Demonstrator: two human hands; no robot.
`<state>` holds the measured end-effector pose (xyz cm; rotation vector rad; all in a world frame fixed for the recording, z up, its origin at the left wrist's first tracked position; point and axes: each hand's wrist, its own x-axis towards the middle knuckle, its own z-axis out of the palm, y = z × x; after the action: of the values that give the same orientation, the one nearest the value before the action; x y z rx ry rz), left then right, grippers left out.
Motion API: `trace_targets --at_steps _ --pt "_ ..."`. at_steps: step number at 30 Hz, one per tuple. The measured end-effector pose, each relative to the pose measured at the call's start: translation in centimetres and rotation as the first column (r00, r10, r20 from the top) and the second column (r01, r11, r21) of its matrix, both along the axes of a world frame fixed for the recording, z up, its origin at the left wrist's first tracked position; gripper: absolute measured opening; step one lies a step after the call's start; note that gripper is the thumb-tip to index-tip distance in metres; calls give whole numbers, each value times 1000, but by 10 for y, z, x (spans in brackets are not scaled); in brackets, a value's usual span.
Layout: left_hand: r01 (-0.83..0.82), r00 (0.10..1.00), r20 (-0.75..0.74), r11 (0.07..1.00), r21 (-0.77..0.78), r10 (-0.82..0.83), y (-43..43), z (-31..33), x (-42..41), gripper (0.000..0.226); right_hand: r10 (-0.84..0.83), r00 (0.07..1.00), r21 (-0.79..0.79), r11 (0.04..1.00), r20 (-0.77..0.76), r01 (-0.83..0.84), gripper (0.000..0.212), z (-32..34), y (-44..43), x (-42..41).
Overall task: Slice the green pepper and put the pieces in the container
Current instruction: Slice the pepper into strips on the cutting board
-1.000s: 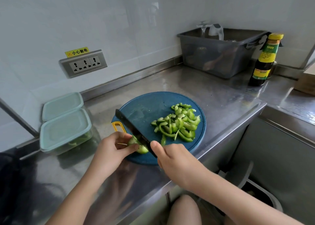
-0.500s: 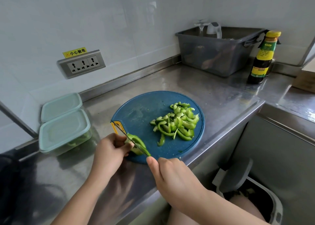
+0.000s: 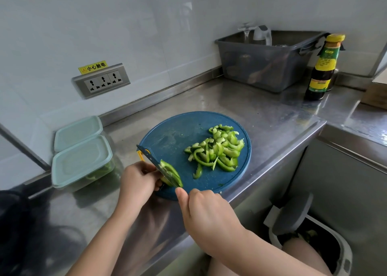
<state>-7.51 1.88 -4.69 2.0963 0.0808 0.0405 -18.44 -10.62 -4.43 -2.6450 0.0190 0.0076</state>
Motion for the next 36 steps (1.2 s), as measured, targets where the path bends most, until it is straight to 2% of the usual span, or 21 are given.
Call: trace_targets --at_steps 6,12,22,26,32,34,36 --pt "-15 997 -71 993 -119 7 -3 1 4 21 -4 1000 14 1000 -23 4 50 2 8 -2" --pt "-7 994 -110 986 -164 -11 -5 2 4 14 -37 998 91 995 -54 42 50 8 9 5" --pt "10 999 -32 998 -69 -13 -4 0 4 8 -21 997 109 994 -76 29 52 16 9 19" --pt "21 1000 -13 997 -67 -22 -3 -6 7 5 28 997 61 998 -79 -23 45 13 3 39" --pt "29 999 27 995 -93 -27 0 -10 6 18 89 994 99 992 -58 -83 14 25 9 63" --pt "18 1000 18 992 -127 -16 2 -9 6 17 50 996 157 987 -69 -39 18 28 7 71" --pt "-9 1000 27 982 -187 14 8 -7 7 12 9 977 228 973 -214 41 32 33 -3 77"
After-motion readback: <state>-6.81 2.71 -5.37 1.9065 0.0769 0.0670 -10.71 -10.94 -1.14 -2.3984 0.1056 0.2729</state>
